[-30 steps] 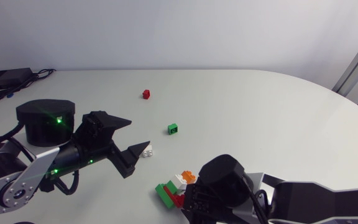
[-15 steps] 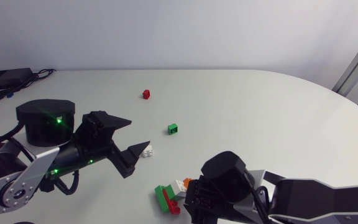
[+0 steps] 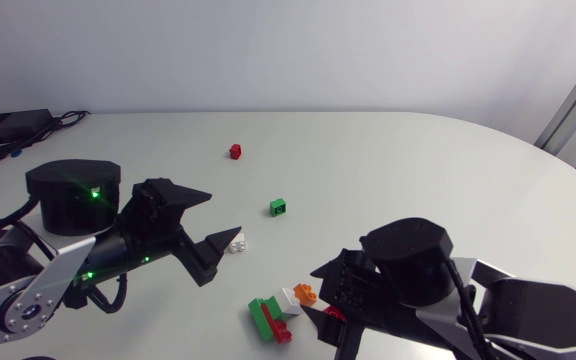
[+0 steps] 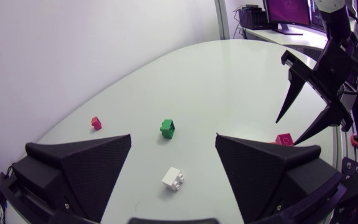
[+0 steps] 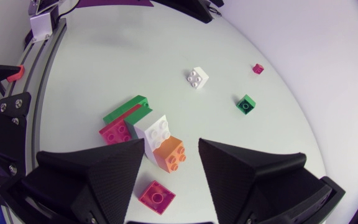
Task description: Disassemble duplo
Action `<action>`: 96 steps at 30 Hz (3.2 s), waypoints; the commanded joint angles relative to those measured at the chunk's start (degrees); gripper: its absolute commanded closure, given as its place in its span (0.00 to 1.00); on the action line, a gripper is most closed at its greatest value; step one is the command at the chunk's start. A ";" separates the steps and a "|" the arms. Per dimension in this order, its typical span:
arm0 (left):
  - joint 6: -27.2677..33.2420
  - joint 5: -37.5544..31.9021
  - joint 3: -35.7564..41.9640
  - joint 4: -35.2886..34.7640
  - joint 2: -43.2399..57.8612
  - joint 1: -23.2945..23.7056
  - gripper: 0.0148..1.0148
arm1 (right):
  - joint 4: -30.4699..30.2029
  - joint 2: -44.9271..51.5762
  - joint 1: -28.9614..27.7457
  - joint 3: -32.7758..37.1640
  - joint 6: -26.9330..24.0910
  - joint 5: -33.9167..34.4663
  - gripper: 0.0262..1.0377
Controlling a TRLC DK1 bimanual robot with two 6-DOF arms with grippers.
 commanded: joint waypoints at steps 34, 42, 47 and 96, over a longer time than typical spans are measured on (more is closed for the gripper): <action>1.50 0.50 -1.70 0.88 -0.13 0.12 0.07 | -7.23 12.59 -12.05 7.05 -35.63 -20.32 0.08; 1.76 0.50 -1.79 0.88 -0.21 0.56 0.07 | -6.88 18.13 -13.37 9.15 -37.47 -21.64 0.08; 1.76 0.50 -1.79 0.88 -0.21 0.65 0.07 | -6.26 20.15 -13.37 9.59 -37.56 -21.90 0.08; 2.73 0.50 -1.44 1.15 1.37 -0.49 0.07 | -18.13 25.34 -21.01 18.56 -54.79 -27.70 0.04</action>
